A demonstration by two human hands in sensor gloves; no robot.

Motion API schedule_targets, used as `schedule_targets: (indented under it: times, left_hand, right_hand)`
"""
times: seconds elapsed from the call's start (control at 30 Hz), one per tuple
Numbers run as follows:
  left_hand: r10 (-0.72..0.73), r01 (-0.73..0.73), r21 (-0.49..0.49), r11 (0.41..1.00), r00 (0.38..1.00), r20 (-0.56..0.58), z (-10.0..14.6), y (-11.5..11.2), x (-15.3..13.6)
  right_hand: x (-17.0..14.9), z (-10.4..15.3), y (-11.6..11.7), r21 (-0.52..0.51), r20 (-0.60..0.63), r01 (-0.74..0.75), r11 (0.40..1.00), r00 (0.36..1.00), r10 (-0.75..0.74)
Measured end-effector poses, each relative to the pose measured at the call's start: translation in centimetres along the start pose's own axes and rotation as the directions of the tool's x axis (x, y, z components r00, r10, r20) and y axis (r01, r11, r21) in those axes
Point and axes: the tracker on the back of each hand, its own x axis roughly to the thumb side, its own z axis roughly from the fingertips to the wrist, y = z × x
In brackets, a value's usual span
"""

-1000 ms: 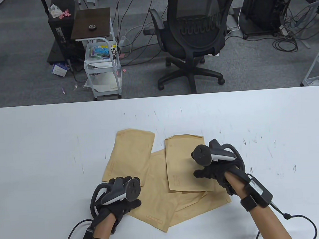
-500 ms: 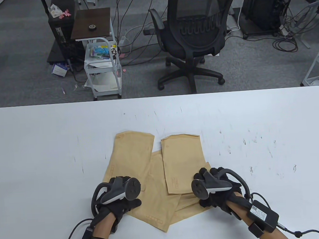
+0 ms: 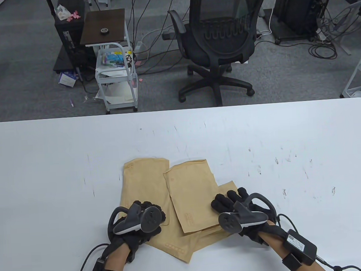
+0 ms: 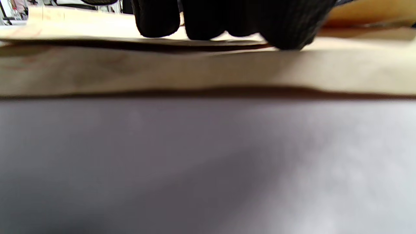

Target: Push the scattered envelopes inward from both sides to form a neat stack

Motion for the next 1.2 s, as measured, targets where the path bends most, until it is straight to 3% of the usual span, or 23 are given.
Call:
schedule_targets:
  times: [0.07,0.13,0.23,0.37,0.43,0.67,0.87,0.97,1.03,1.13,1.2]
  left_hand:
    - [0.059,-0.066,-0.052,0.996,0.99,-0.127,-0.2,-0.1,-1.0]
    - [0.05,-0.105,-0.221,0.97,0.969,-0.241,-0.2,-0.7,-1.9]
    - [0.063,-0.111,-0.302,0.947,0.985,-0.163,-0.3,-2.4,-2.7]
    - [0.163,-0.187,-0.254,0.949,0.98,-0.11,-0.4,-2.2,-2.7]
    - [0.125,-0.14,-0.271,0.952,0.99,-0.073,-0.6,-2.2,-2.2]
    - [-0.01,0.017,-0.137,0.99,0.999,0.049,-0.7,-1.1,0.0]
    - [0.198,-0.178,-0.202,0.963,0.977,0.084,-0.8,-1.4,-1.4]
    - [0.217,-0.199,-0.174,0.964,0.972,0.087,-0.5,-1.2,-1.6]
    - [0.193,-0.186,-0.095,0.978,0.979,0.07,-0.2,-0.5,-2.0]
    - [0.168,-0.169,0.112,0.979,0.986,0.013,1.1,1.5,-3.2]
    - [0.034,-0.017,0.172,0.985,0.995,-0.093,2.3,3.0,-3.7]
  right_hand:
    - [0.0,0.1,-0.3,0.01,-0.049,-0.07,0.998,0.996,0.07]
    - [0.1,0.1,-0.4,0.029,-0.077,-0.109,0.994,0.991,0.111]
    - [0.3,-0.3,-0.2,0.096,-0.089,-0.093,0.991,0.991,0.102]
    - [0.2,-1.1,-0.1,0.079,-0.109,-0.054,0.995,0.992,0.062]
    - [-0.1,-1.2,0.0,0.066,-0.116,-0.035,0.997,0.992,0.042]
    - [-0.3,-0.7,0.2,0.006,-0.102,-0.012,1.0,0.995,0.013]
    - [0.1,-0.5,0.1,-0.023,-0.075,-0.013,1.0,0.997,0.012]
    - [0.2,-0.6,0.0,-0.019,-0.091,-0.053,0.998,0.995,0.051]
    - [0.4,-0.6,-0.1,-0.003,-0.09,-0.065,0.998,0.994,0.064]
    - [0.3,-0.2,-0.7,0.023,-0.094,-0.099,0.995,0.99,0.1]
    - [0.0,0.1,-1.6,0.046,-0.113,-0.11,0.993,0.987,0.114]
